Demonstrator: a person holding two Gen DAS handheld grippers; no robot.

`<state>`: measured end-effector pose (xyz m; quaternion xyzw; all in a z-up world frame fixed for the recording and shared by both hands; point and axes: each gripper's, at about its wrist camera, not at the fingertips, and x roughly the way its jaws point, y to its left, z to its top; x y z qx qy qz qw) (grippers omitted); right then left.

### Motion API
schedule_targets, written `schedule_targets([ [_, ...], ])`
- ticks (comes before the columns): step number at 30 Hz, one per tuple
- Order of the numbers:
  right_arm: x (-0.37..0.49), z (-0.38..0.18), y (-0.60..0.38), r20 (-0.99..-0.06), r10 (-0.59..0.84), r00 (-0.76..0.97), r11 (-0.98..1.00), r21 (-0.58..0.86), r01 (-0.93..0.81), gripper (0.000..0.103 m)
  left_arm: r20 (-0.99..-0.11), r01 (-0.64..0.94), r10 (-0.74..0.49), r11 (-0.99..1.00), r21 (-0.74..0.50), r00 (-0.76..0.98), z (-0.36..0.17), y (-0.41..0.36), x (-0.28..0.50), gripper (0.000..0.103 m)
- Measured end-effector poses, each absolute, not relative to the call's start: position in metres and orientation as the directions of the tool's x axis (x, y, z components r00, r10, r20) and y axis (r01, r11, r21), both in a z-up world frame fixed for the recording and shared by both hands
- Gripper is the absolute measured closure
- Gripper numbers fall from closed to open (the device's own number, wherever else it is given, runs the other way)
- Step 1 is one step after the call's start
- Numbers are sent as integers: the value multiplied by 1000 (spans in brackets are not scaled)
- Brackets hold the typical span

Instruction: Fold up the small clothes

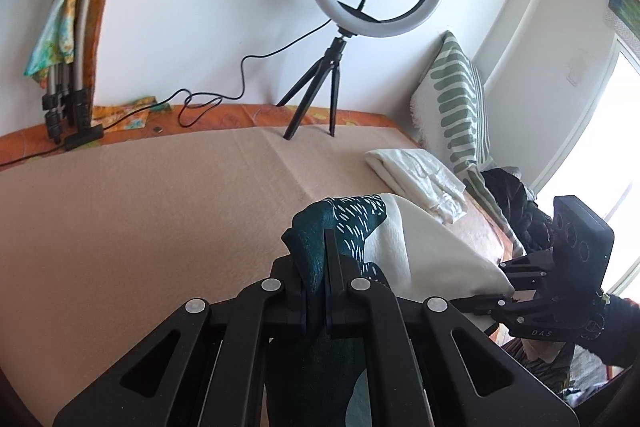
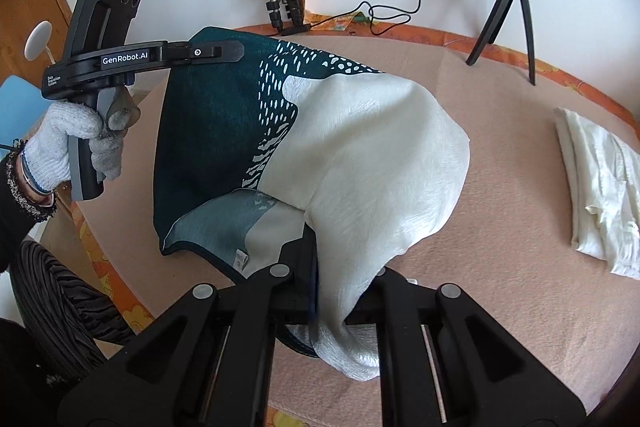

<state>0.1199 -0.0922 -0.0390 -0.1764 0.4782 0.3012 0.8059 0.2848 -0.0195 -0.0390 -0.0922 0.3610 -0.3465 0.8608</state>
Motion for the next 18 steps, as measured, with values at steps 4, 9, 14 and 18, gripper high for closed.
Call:
schedule_targets([
  [4,122,-17,-114,-859,309,408,766,-29,-642,95,-502,558,-704,708,-433,503,-25,-52,288,99],
  [9,132,5,-144,-842,278,463,794,-70,-604,95,-478,600,-736,672,-435,479,-14,-100,294,99],
  [14,142,18,-172,-828,246,504,817,-103,-568,95,-458,634,-765,638,-437,454,-5,-149,305,99],
  [18,151,29,-193,-816,216,535,830,-134,-541,95,-447,657,-786,610,-442,428,-2,-187,315,99],
])
